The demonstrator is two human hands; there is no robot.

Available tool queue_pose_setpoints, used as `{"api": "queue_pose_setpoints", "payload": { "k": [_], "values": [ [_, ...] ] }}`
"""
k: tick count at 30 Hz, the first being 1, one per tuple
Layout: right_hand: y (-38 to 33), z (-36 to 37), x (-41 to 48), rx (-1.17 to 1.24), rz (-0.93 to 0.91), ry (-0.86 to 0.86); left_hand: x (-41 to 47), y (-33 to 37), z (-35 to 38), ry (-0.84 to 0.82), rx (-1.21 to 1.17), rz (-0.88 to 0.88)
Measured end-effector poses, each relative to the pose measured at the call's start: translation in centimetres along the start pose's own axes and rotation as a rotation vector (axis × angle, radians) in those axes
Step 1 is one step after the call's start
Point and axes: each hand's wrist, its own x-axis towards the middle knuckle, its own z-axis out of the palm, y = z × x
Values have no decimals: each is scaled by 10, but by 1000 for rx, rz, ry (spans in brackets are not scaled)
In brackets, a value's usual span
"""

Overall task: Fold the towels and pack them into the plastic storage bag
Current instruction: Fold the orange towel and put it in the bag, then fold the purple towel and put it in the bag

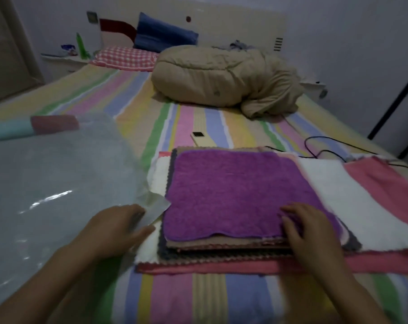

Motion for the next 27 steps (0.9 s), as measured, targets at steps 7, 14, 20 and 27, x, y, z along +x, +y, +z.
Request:
{"api": "queue_pose_setpoints", "payload": {
  "k": [7,14,20,27],
  "values": [
    [23,-14,-11,-150,367,39,1,98,-9,415,-136,283],
    [25,-21,-10,-270,516,-48,6,155,21,275,-269,478],
    [37,-24,-4,-160,603,-4,5,156,30,334,-317,412],
    [50,-32,6,-144,675,-85,3,158,34,351,-336,344]
  ]
}}
